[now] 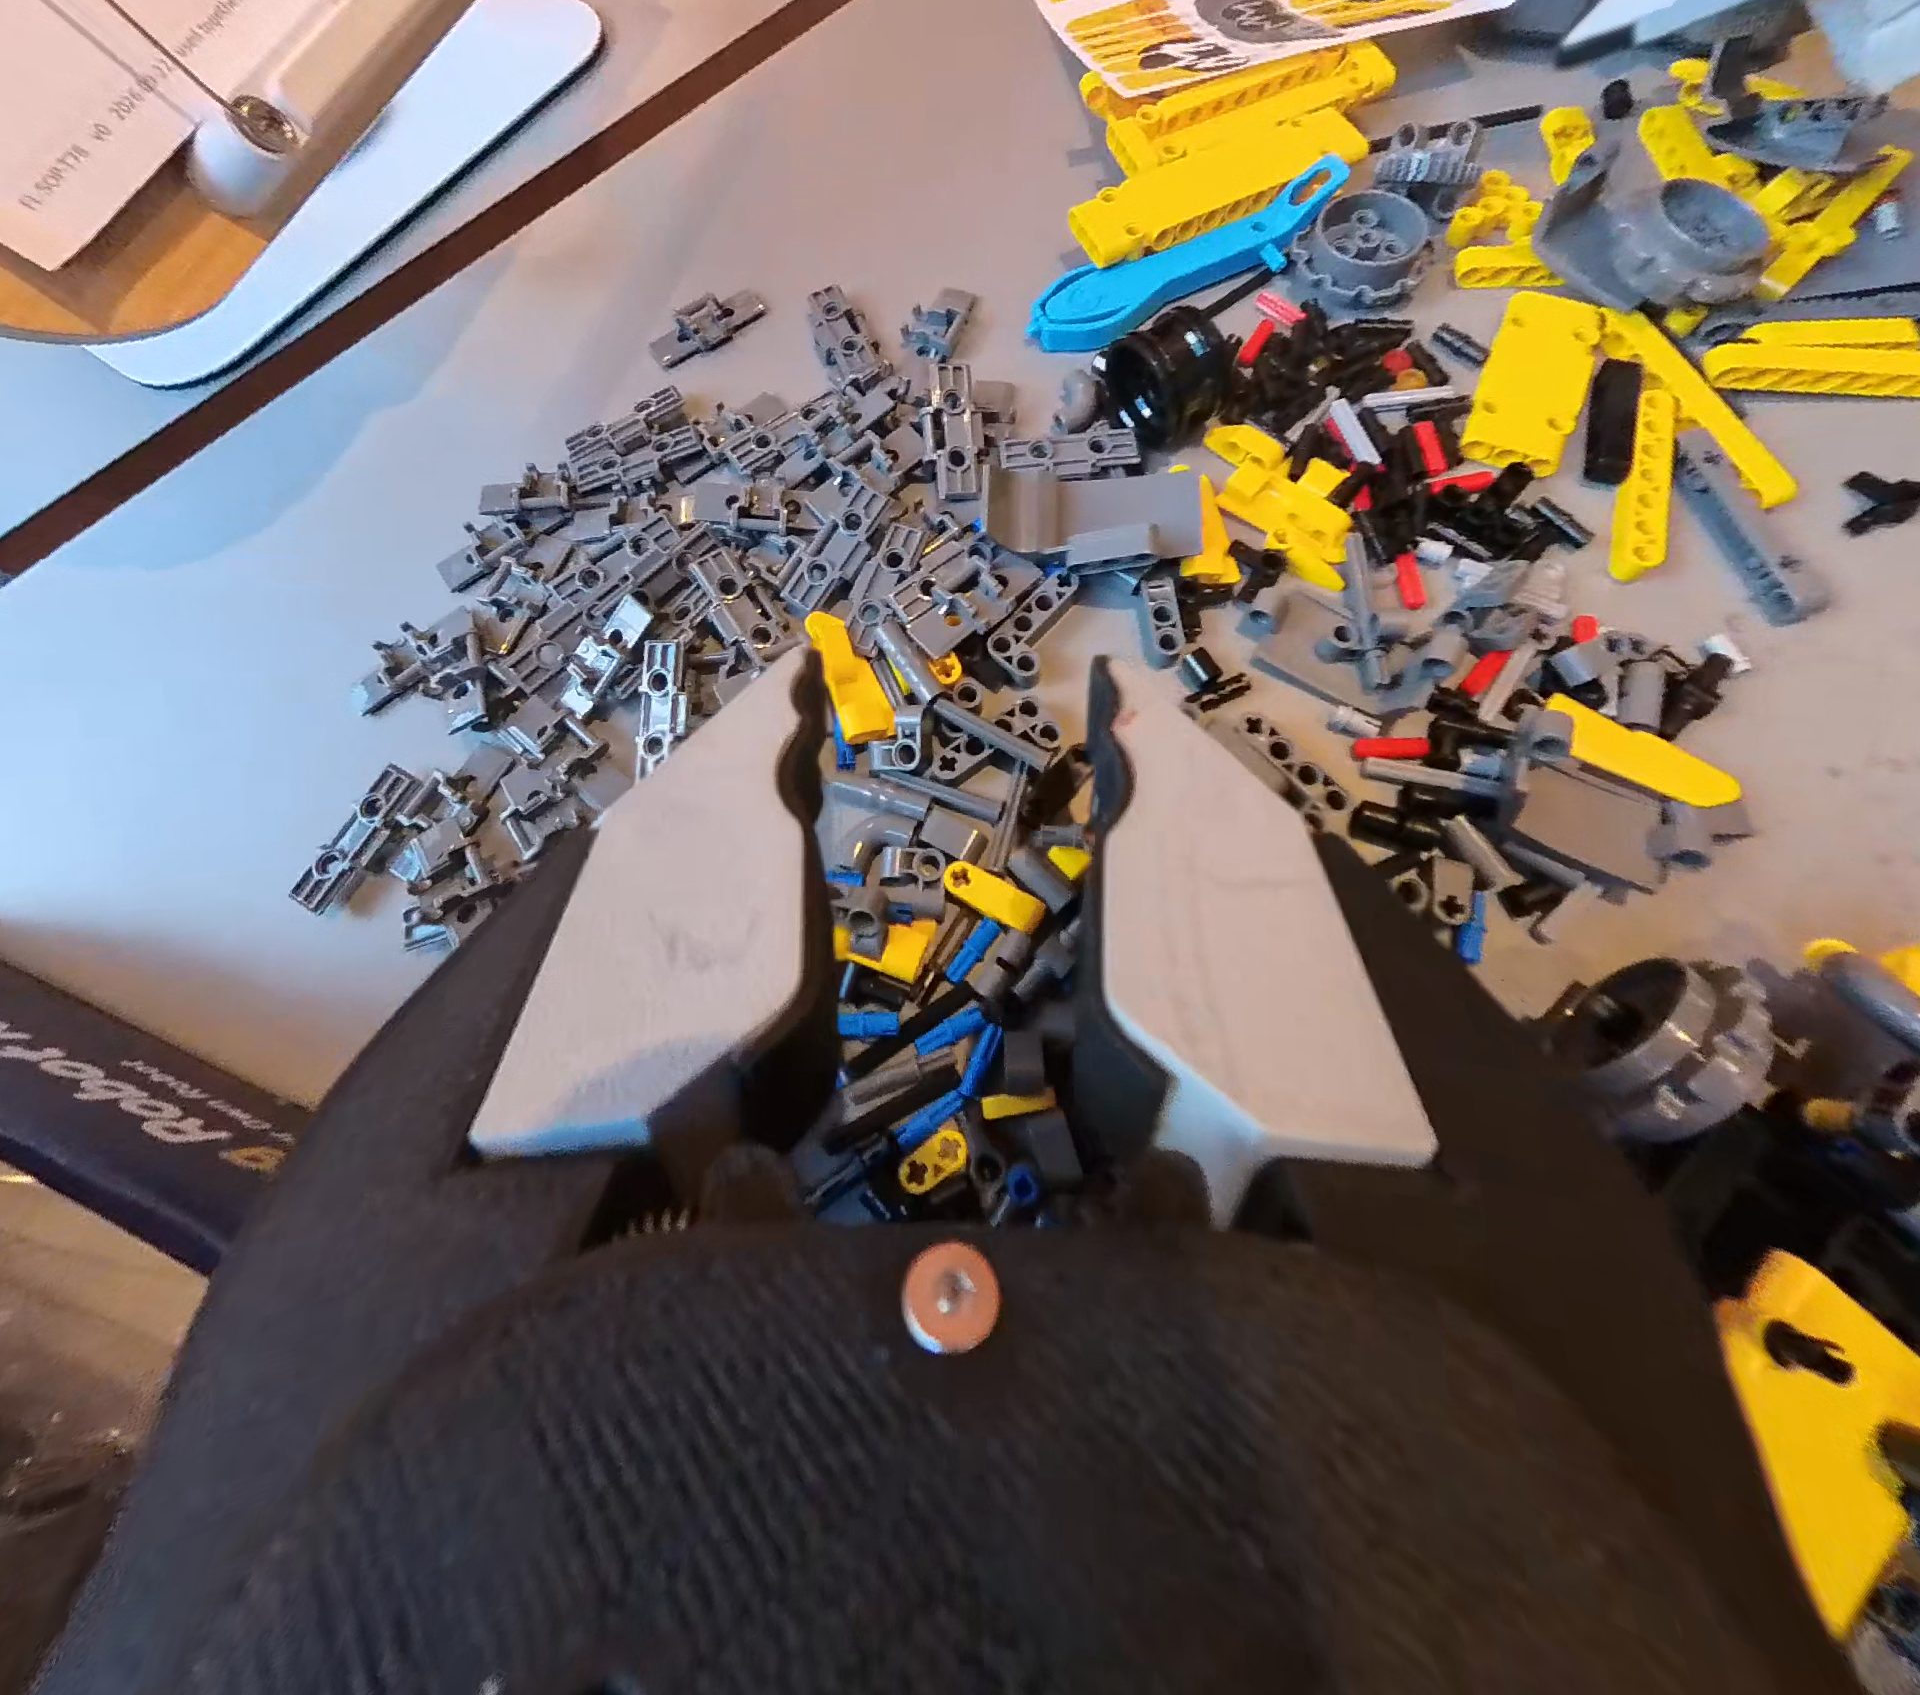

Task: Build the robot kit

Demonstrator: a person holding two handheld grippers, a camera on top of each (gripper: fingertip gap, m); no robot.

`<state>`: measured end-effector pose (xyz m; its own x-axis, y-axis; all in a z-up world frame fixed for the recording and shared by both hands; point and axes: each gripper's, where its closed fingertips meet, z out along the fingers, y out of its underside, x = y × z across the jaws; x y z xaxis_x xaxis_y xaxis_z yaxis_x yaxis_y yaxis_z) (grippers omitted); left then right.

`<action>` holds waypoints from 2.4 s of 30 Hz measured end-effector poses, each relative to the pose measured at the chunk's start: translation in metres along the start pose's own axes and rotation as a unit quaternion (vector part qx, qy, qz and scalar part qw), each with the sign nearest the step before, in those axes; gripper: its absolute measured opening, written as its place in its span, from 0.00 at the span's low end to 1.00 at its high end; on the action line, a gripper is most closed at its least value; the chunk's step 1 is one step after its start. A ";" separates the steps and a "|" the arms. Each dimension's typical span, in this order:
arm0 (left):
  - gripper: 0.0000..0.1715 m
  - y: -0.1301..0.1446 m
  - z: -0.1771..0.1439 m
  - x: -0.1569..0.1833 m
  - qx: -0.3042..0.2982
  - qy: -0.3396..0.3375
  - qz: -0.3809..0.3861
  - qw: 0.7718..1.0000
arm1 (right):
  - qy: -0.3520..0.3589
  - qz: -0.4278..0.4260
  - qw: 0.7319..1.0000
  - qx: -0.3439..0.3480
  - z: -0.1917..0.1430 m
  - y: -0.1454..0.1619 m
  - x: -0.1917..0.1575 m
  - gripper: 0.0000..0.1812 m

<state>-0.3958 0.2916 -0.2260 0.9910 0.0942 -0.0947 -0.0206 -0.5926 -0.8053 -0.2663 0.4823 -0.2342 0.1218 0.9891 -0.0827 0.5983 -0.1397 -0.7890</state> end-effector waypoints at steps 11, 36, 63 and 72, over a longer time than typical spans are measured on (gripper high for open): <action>0.29 -0.009 -0.008 0.001 0.018 0.001 -0.008 1.000 | -0.001 -0.019 0.995 -0.101 0.036 0.020 -0.004 0.12; 0.28 -0.026 -0.023 0.006 0.056 0.003 -0.008 0.998 | -0.008 0.054 0.992 -0.111 -0.115 0.131 -0.024 0.12; 0.32 -0.049 -0.033 0.048 0.086 -0.031 0.065 0.994 | 0.101 -0.010 0.992 0.068 -0.153 0.019 -0.069 0.34; 0.34 -0.044 -0.031 0.040 0.076 -0.017 0.037 0.996 | 0.118 -0.055 0.990 0.056 -0.129 0.002 -0.084 0.37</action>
<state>-0.3516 0.2964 -0.1763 0.9813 0.0828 -0.1740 -0.1155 -0.4703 -0.8749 -0.1728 0.3926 -0.1501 0.2509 0.9577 0.1411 0.5289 -0.0135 -0.8486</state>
